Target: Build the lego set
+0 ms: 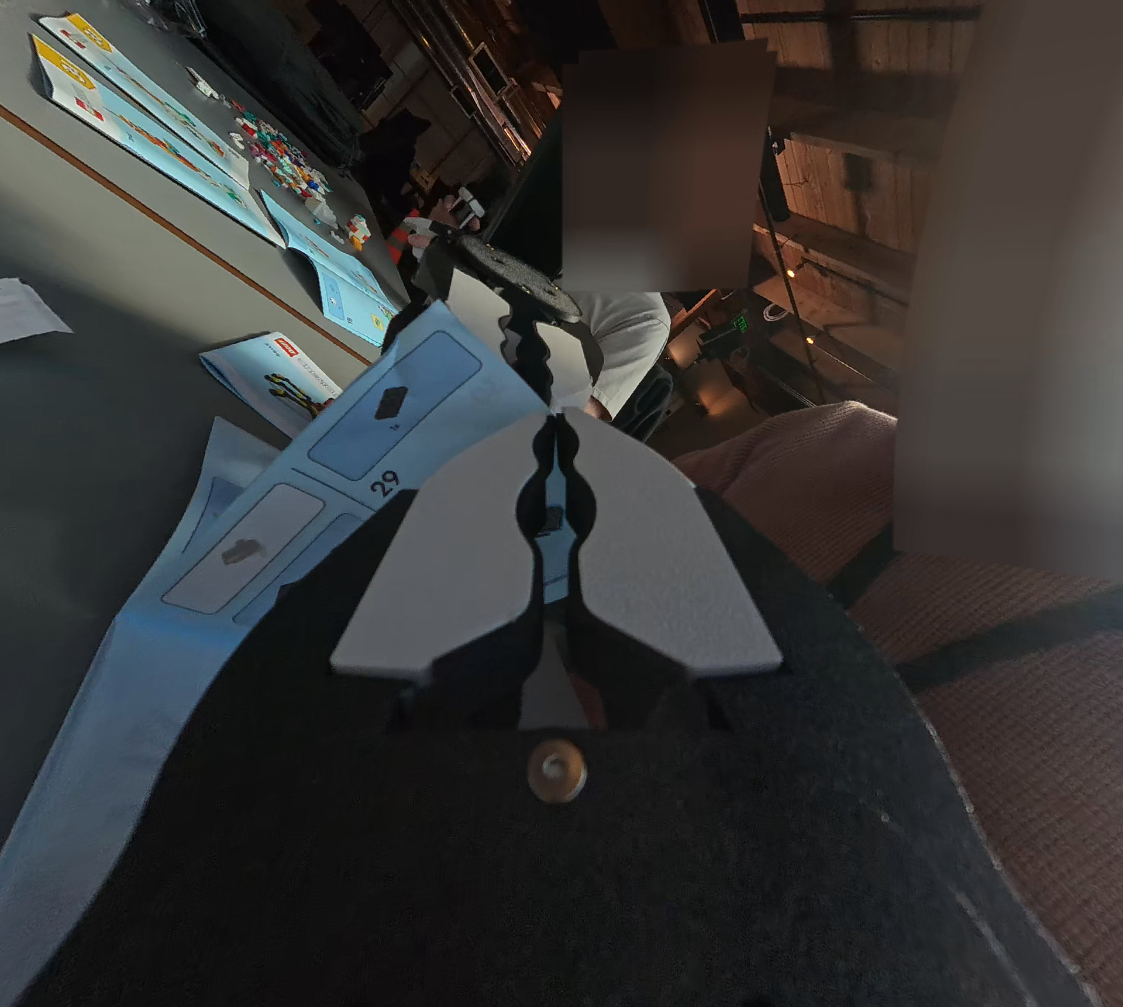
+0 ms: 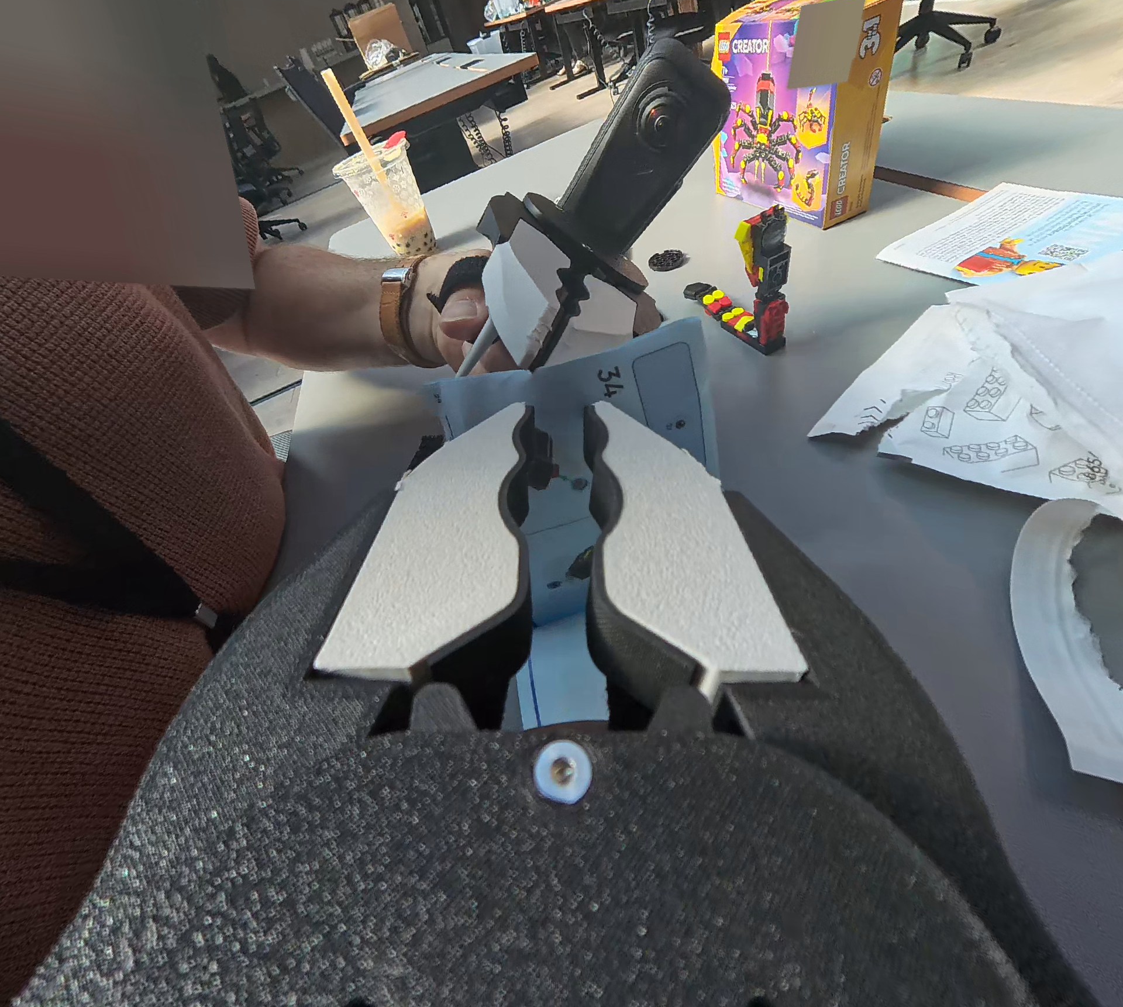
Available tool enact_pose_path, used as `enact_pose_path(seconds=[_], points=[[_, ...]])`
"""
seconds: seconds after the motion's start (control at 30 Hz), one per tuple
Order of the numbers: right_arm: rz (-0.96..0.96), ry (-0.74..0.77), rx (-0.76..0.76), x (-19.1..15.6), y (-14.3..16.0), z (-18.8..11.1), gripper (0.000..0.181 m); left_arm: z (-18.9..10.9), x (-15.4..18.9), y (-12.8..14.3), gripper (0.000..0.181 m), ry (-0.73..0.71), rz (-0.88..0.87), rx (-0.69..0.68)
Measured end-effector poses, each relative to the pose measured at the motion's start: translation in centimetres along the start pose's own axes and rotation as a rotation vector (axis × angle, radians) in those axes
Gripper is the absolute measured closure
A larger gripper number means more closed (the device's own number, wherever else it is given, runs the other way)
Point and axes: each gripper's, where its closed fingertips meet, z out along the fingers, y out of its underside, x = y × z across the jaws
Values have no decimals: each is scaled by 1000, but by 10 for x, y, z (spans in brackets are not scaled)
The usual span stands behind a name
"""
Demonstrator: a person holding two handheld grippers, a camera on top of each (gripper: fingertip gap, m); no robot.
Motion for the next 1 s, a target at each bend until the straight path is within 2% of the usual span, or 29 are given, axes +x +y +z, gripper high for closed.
enact_pose_path(seconds=[0.37,0.6,0.8,1.0], points=[[3,8,-4,4,2,-4,165,3,-1,1,181,17,-23,16],[-12,102,72,28,-25,-19,164,5,-2,2,181,16,-19,8],[-15,3,-2,34,-25,-13,164,7,-1,2,181,19,-15,1],[-33,-87,-15,32,-27,-12,164,7,0,3,181,20,-13,-3]])
